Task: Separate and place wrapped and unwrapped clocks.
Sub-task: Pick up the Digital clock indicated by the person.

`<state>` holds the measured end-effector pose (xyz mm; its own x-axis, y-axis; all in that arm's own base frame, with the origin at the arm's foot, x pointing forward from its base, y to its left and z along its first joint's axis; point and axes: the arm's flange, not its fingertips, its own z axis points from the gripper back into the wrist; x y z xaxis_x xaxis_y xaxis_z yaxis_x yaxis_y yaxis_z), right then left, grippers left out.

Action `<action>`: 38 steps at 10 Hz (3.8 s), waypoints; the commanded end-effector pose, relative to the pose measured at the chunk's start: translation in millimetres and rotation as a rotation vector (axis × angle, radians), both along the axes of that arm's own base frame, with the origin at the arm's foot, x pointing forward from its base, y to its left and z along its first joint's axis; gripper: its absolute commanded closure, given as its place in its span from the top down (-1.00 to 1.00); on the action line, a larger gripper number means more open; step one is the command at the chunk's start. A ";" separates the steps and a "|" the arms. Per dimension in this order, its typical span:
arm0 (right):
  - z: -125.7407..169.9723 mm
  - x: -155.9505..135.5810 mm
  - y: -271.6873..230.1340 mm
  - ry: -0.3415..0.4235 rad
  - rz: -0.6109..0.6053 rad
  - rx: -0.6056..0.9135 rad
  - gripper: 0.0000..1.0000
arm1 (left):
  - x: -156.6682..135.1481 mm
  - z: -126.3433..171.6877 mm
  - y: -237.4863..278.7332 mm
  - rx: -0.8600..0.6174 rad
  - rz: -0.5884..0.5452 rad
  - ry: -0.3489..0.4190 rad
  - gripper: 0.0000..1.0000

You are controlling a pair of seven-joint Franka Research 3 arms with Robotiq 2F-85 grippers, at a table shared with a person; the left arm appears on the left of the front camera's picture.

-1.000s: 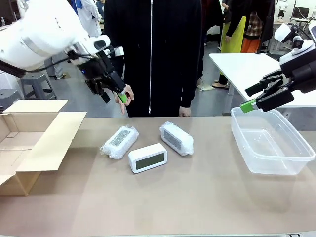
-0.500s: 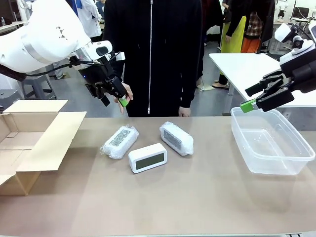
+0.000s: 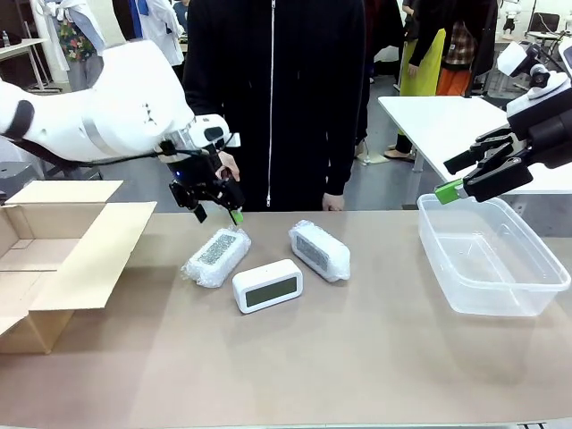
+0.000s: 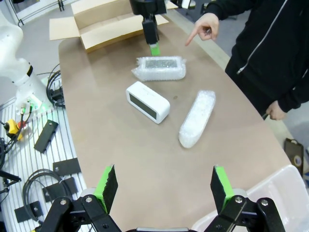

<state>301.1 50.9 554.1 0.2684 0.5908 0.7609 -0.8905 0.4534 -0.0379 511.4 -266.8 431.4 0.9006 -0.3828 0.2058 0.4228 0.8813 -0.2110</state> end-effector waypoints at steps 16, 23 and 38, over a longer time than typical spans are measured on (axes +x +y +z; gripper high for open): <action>-1.7 1.4 -0.6 0.001 0.021 0.017 1.00 | 47.4 -93.7 -10.3 0.181 0.079 0.091 1.00; -1.7 1.4 -0.6 0.001 0.021 0.017 1.00 | 36.4 -87.1 -14.4 0.178 0.110 0.120 1.00; -1.7 1.4 -0.6 0.001 0.021 0.017 1.00 | 11.6 -63.7 -4.1 0.160 0.165 0.095 -0.11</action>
